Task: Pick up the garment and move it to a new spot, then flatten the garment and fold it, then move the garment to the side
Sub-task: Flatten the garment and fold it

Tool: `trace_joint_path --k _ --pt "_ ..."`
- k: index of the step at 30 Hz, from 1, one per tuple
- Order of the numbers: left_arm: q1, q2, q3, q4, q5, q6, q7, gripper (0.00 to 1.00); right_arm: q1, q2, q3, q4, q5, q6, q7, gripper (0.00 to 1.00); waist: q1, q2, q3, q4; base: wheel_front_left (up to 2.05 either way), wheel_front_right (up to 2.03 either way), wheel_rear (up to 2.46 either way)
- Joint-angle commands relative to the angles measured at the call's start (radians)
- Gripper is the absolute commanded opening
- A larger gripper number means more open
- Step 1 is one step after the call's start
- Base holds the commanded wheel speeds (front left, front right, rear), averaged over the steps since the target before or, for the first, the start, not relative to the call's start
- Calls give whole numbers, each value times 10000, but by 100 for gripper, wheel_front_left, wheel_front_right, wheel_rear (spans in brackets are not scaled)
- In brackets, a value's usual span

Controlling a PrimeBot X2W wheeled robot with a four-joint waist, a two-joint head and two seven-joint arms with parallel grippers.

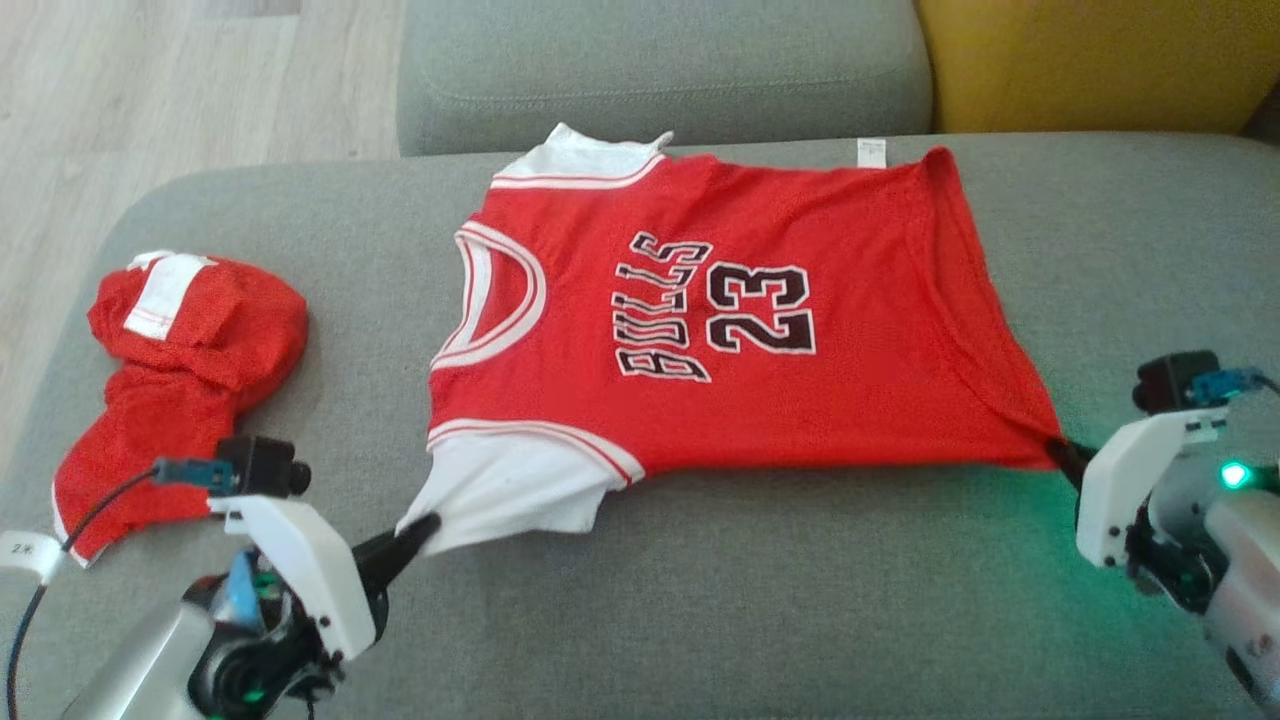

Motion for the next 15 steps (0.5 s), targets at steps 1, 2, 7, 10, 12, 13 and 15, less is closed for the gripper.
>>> trace_joint_path --k 1,2,7,10,12,13,15 --pt "-358 497 461 -457 -121 50 90 0 63 -439 62 -212 152 -7 104 0 1 -1 -47 -34 0 0 0" --pt "-249 553 460 -607 -206 71 203 0 106 -498 79 -288 262 -7 225 0 1 -1 -74 -54 0 0 0" --pt "276 873 422 -1324 -680 161 881 0 240 -895 190 -732 739 -7 940 0 1 -1 -226 -193 0 0 0" --pt "512 1057 434 -1697 -885 245 1167 0 347 -1154 290 -934 971 -7 1537 0 1 -1 -306 -258 0 0 0" --pt "665 1154 472 -1919 -1074 313 1350 0 450 -1322 375 -1080 1114 -7 1999 0 1 -1 -356 -295 0 0 0" --pt "745 1208 492 -2034 -1186 344 1460 0 512 -1406 409 -1163 1202 -7 2234 0 1 -1 -378 -313 0 0 0" --pt "912 1355 508 -2271 -1370 396 1692 0 646 -1562 434 -1319 1406 -7 2714 0 1 -1 -421 -340 0 0 0"
